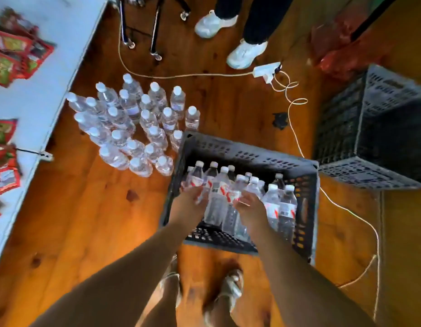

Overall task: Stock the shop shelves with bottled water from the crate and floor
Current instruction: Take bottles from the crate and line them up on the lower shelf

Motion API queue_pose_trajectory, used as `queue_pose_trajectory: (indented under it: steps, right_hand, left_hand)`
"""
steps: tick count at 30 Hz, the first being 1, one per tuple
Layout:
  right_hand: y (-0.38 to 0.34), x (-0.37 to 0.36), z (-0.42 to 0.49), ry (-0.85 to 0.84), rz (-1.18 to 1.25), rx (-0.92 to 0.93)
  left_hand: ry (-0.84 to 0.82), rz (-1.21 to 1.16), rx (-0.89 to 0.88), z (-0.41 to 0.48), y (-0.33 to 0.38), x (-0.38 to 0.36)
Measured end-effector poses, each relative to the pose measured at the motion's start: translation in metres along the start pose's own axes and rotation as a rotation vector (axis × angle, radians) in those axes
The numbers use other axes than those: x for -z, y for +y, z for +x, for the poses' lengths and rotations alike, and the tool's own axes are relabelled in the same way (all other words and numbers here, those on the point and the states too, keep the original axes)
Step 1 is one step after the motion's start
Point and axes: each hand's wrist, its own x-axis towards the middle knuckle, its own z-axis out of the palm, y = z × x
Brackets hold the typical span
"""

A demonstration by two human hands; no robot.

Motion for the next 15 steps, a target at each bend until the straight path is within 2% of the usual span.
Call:
queue_pose_trajectory:
  steps: [4, 9, 15]
  right_hand:
    - [0.054, -0.026, 0.066, -0.051, -0.009, -0.091]
    - [0.097, -0.053, 0.123, -0.119, -0.102, -0.099]
    - [0.112, -0.077, 0.160, -0.007, -0.092, -0.126]
  left_hand:
    - [-0.059, 0.073, 0.089, 0.064, -0.046, -0.057]
    - [-0.040, -0.004, 0.195, 0.122, -0.093, -0.125]
    - [-0.063, 0.165, 0.236, 0.165, -0.121, -0.170]
